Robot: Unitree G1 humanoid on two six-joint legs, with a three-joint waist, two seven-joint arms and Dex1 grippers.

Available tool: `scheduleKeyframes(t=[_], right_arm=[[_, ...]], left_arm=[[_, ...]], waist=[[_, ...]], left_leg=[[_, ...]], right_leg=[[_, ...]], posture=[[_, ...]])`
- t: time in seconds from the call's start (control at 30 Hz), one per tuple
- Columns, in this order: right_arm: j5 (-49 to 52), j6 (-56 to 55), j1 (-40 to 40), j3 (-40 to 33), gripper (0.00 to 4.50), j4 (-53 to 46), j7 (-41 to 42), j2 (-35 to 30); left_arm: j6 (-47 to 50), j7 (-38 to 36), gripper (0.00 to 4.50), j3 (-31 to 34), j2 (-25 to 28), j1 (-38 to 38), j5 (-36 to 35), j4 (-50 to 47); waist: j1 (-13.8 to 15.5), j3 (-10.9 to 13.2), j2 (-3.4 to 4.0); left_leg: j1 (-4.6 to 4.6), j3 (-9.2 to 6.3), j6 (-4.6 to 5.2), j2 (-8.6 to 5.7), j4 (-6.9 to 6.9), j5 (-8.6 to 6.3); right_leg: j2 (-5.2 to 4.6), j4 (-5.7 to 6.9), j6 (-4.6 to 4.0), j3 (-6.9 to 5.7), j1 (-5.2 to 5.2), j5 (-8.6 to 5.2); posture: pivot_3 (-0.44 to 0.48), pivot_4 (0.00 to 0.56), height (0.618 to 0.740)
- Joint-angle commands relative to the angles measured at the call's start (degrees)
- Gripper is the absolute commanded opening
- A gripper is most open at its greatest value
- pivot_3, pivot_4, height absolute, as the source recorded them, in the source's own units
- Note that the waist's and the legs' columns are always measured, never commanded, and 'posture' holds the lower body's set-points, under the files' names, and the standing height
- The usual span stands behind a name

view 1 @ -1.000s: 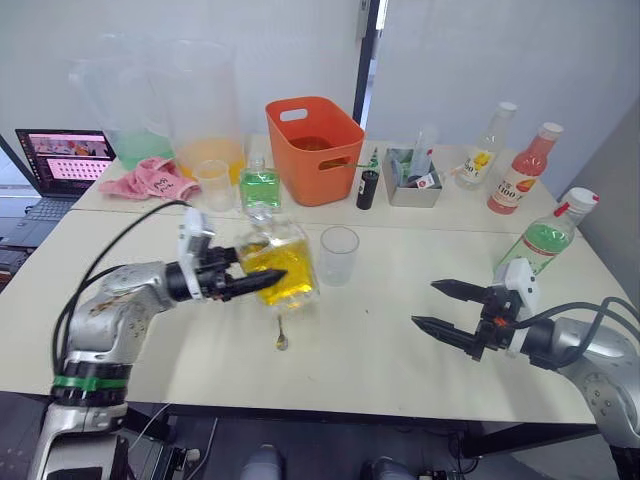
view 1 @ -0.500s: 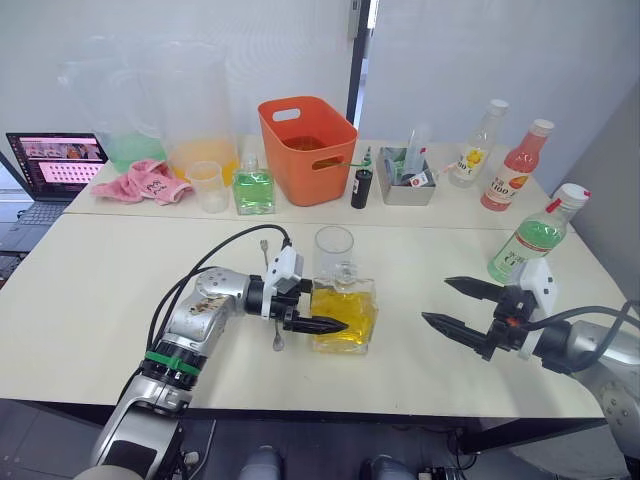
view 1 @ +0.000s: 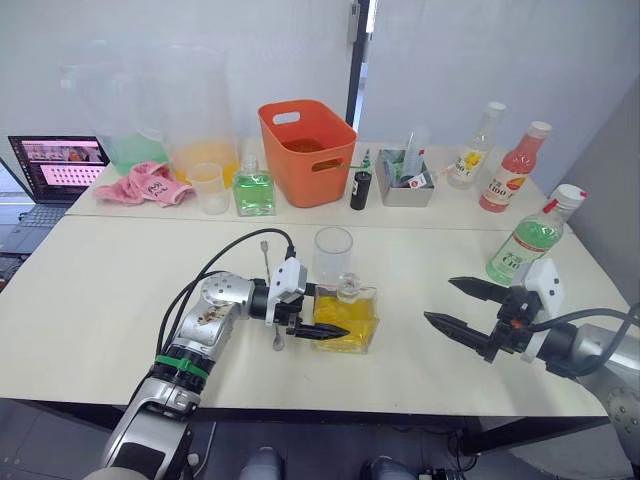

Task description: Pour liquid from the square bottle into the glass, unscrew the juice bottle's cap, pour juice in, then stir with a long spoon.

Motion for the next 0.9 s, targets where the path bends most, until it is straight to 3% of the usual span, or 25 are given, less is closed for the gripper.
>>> scheduleKeyframes(t=[0.03,0.2,0.27,0.33,0.63,0.9], right_arm=[[1.09,0.3,-0.45,-1.91,4.5,-1.49,-0.69,-0.7],[1.11,0.67,-1.16,-1.38,4.5,-1.26,-0.9,-0.61],[1.01,0.63,-1.41,-1.14,4.5,-0.98,-0.81,-0.61],[0.86,0.55,-1.72,-0.79,4.5,-0.71,-0.74,-0.54],[0.53,0.25,-2.45,-0.03,4.5,-0.31,-1.07,0.02],[0.47,0.25,-2.21,-0.19,4.5,-0.79,-1.79,0.34]], left_arm=[[-0.42,1.79,2.81,-0.25,0.14,0.37,1.85,-0.04],[-0.25,1.76,2.81,-0.11,0.23,0.59,1.7,-0.23],[0.76,1.85,3.83,0.96,0.06,-0.05,0.32,-0.6],[3.22,1.32,4.44,1.76,0.38,-0.69,-1.28,-1.59],[12.44,0.55,4.48,1.63,3.29,-2.9,-3.02,-8.26],[14.03,2.4,4.48,0.06,1.96,-2.69,-1.89,-10.48]], waist=[[0.0,-0.01,0.01],[-0.02,-0.07,0.12],[-0.02,-0.07,0.12],[-0.06,-0.07,0.12],[0.03,-0.07,0.13],[-0.08,-0.07,0.13]], left_leg=[[0.01,0.0,0.01,0.0,0.0,0.0],[0.05,0.01,0.01,-0.01,0.0,0.01],[0.06,0.02,0.01,-0.01,0.0,0.01],[0.03,0.02,0.01,-0.01,0.0,0.01],[0.01,0.03,0.02,-0.01,0.0,0.01],[0.01,0.03,0.02,-0.01,0.0,0.0]], right_leg=[[0.0,0.01,0.0,0.01,0.0,0.0],[0.0,0.04,0.0,0.05,0.01,0.01],[0.0,0.05,0.0,0.06,0.01,0.01],[0.01,0.05,0.0,0.06,-0.01,0.01],[0.01,0.03,0.0,0.07,-0.01,0.01],[0.01,0.02,0.01,0.09,-0.02,0.0]], posture=[[0.0,0.15,0.739],[0.0,0.15,0.739],[0.0,0.15,0.739],[0.0,0.15,0.739],[0.0,0.15,0.739],[0.0,0.15,0.739]])
